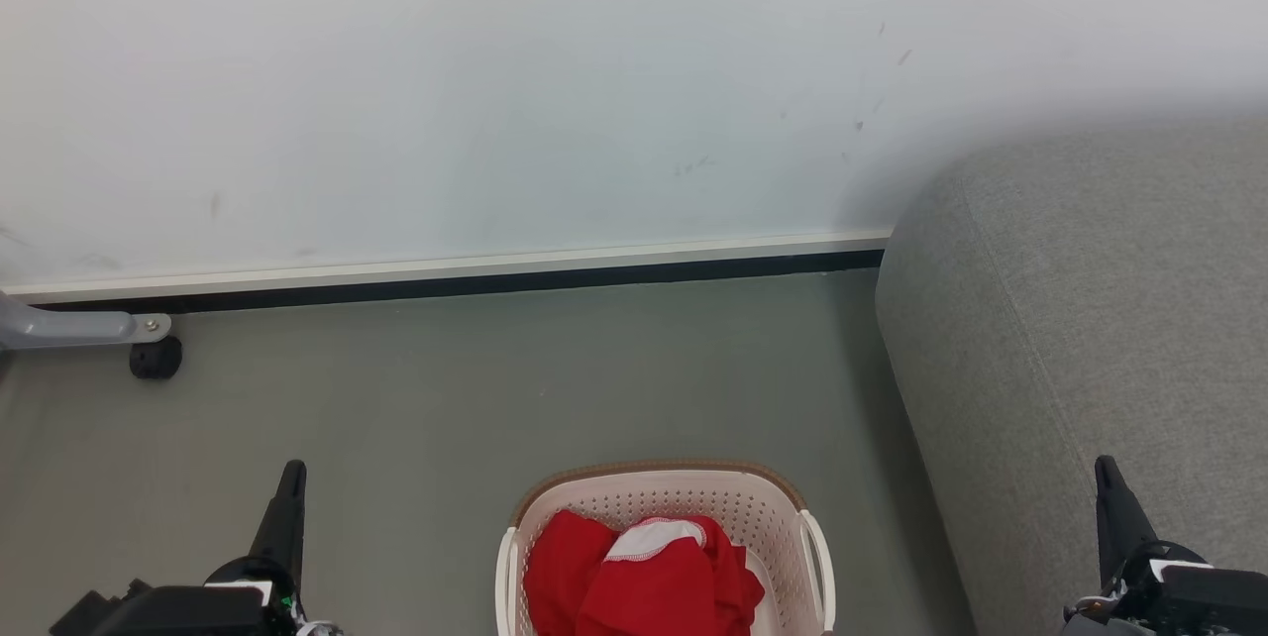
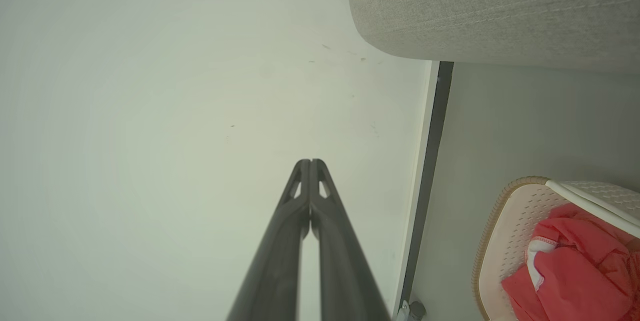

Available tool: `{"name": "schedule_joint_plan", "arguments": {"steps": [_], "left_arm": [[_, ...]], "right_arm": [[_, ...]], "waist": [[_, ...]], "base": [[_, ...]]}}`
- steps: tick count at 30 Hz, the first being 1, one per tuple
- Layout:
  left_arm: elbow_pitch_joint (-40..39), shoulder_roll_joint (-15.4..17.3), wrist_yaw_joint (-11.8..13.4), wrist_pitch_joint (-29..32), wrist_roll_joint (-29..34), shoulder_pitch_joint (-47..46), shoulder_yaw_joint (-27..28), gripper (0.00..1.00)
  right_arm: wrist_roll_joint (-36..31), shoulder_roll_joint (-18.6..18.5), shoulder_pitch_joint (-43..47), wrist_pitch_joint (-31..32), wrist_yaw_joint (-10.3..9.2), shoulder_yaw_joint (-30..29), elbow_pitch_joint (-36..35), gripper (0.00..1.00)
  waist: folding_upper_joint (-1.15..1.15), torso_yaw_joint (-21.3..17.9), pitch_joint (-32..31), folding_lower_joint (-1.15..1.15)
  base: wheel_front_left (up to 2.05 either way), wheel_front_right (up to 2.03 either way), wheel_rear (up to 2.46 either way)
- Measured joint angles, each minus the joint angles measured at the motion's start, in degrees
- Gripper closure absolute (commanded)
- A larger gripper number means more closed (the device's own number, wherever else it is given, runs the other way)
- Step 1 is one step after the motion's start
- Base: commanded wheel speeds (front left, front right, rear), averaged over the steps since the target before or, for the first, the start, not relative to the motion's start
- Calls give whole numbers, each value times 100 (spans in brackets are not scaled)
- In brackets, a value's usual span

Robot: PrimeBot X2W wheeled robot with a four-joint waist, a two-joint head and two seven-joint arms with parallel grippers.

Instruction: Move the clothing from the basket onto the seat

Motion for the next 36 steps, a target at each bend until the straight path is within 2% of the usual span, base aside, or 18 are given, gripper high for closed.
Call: {"name": "schedule_joint_plan", "arguments": {"steps": [5,6,7,8,9,10,11,22,29,36], "left_arm": [[0,0,0,0,0,0,0,100],[2,0,0,0,0,1,0,0],[44,-9,4,-1,0,27,-8,100],[110,-23,7,-1,0,70,-14,0],[168,-43,7,-1,0,130,-21,0],[233,-62,7,-1,0,192,-26,100],[288,-74,8,-1,0,254,-34,0],[200,-77,11,-216,73,331,-258,0],[44,-75,114,-368,432,335,-303,0],[-174,-71,265,-514,1132,334,-426,0]], "right_arm": [[0,0,0,0,0,0,0,100],[0,0,1,0,0,0,3,0],[-3,9,18,-1,-2,7,46,100],[-3,22,54,-1,-4,11,102,0],[-3,42,105,-1,-10,21,171,0],[-3,60,160,0,-11,25,237,100],[-3,83,220,-1,-11,33,288,0],[-83,99,278,-210,-36,253,266,0],[-497,98,280,-364,-171,377,165,0],[-1074,96,285,-506,-342,563,-20,0]], "waist": [[0,0,0,0],[0,0,0,0],[0,0,0,0],[0,0,0,0],[0,0,0,0],[0,0,0,0],[0,0,0,0],[0,8,-28,0],[0,18,-48,0],[0,33,-64,0]], "base": [[0,0,0],[0,0,0],[0,0,0],[0,0,0],[0,0,0],[0,0,0],[0,0,0],[0,0,0],[0,0,0],[0,0,0]]}}
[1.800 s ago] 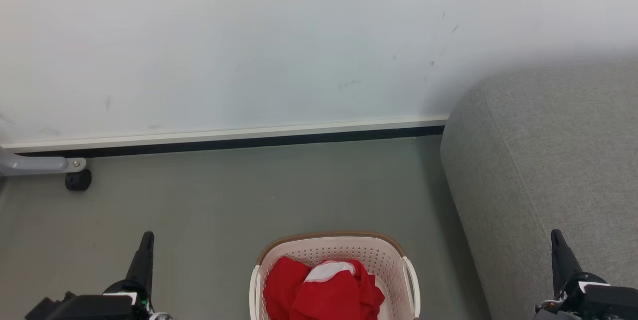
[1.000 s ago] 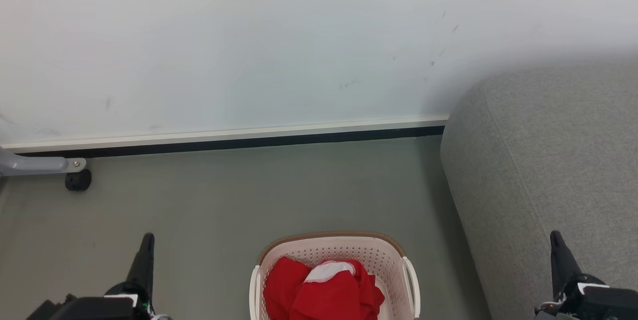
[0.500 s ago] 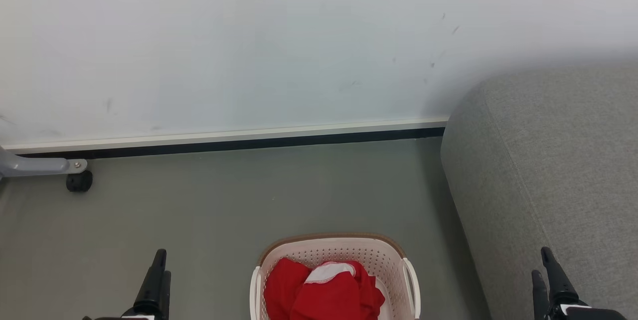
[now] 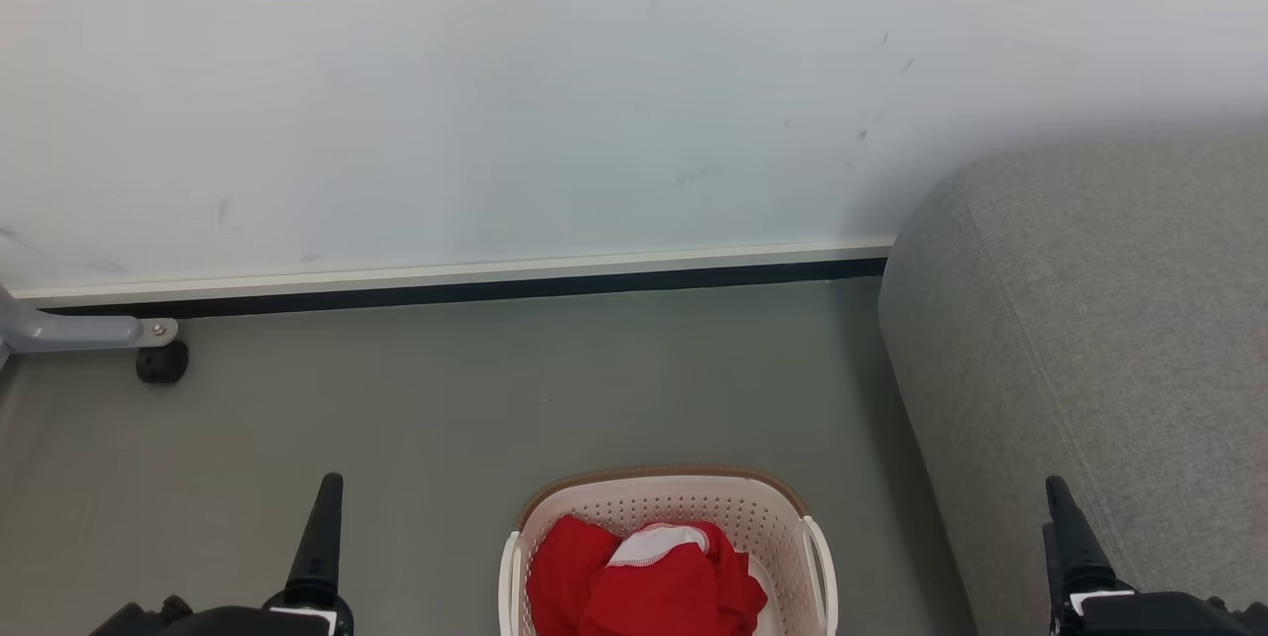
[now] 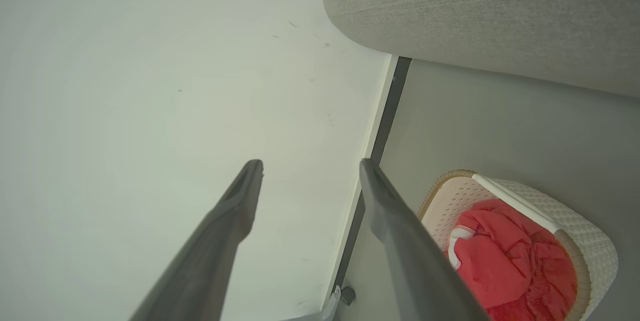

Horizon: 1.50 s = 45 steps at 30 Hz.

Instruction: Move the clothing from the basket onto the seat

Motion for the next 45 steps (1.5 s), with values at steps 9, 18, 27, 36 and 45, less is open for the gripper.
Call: {"name": "schedule_joint_plan", "arguments": {"steps": [9,18,27,36,45], "left_arm": [[-214,80,149,-157,1042,-2,-278,0],[-348,252,302,-350,2196,-5,-592,0],[-468,360,452,-537,3221,-3,-803,0],[-602,388,581,-715,4111,48,-967,0],[-686,421,701,-917,4932,109,-1090,0]], "right_arm": [[-764,-4,4,-160,-105,215,-176,0],[-1790,-77,13,-359,-254,517,-315,0],[-2796,-164,38,-544,-381,843,-367,0],[-3667,-203,55,-721,-503,1120,-460,0],[-4456,-236,63,-926,-628,1322,-542,0]], "waist": [[0,14,-14,0],[0,26,-31,0],[0,33,-56,0],[0,42,-97,0],[0,60,-162,0]], "base": [[0,0,0],[0,0,0],[0,0,0],[0,0,0],[0,0,0]]}}
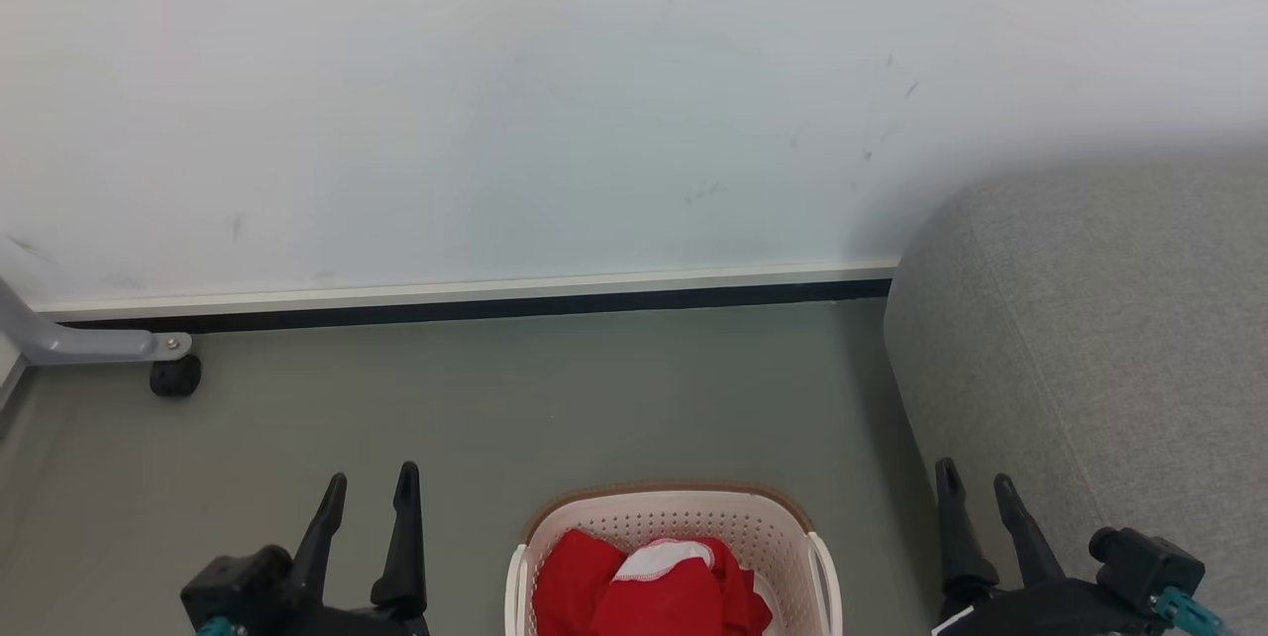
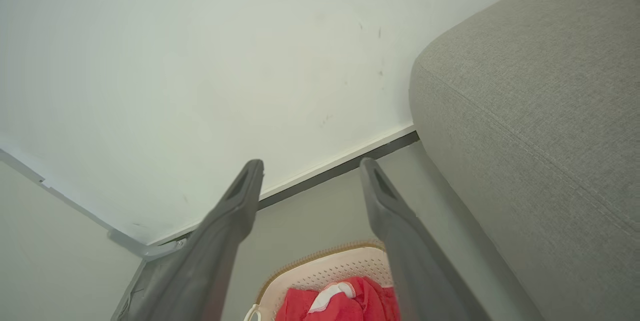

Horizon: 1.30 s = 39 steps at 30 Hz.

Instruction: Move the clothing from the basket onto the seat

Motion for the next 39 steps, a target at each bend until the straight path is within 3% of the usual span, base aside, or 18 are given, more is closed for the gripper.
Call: {"name": "schedule_joint_plan", "arguments": {"steps": [30,39], "left_arm": [[-168,75,402,-651,2147,424,-167,0],[-81,70,392,-651,2127,429,-124,0]], "right_arm": [[-2585,-123,175,-644,-434,706,-370,0],[-2601,-129,249,-645,-434,705,-374,0]], "waist": [[0,46,-139,0],[0,33,-128,0]], "base": [[0,0,0],[0,0,0]]}}
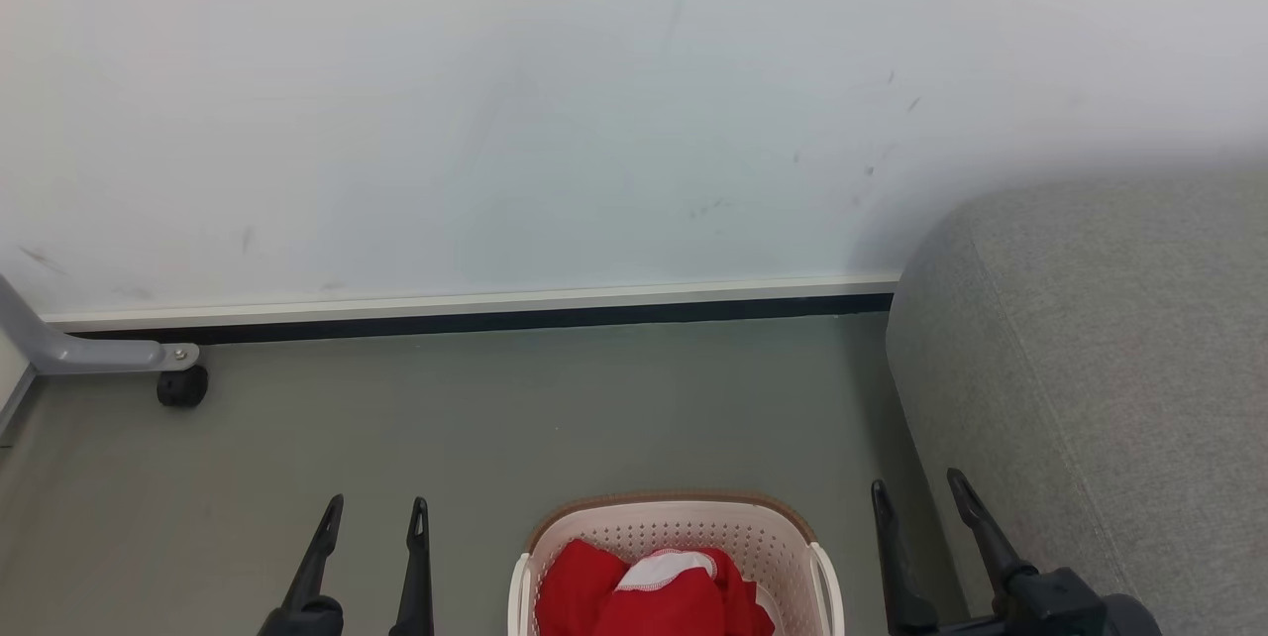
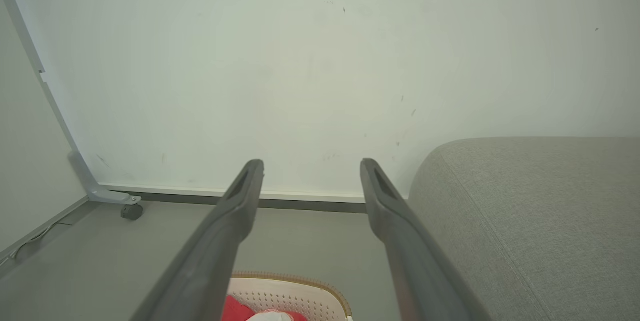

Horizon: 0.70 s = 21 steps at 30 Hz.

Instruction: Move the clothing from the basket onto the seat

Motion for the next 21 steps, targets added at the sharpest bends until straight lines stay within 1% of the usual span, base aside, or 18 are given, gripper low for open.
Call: {"name": "schedule_joint_plan", "arguments": {"steps": [4,5,21], "left_arm": [[20,-3,-4,0,-26,-1,23,0],[30,-4,-46,0,-27,-1,30,0],[47,-22,-49,0,-16,-2,73,0]], "right_arm": [[0,0,0,0,-1,-15,0,0],[0,-1,0,0,0,-20,0,0],[0,0,0,0,0,-41,0,0]], "waist": [[0,-2,2,0],[0,-2,2,0],[0,-7,18,0]], "base": [[0,0,0],[0,0,0],[0,0,0]]}}
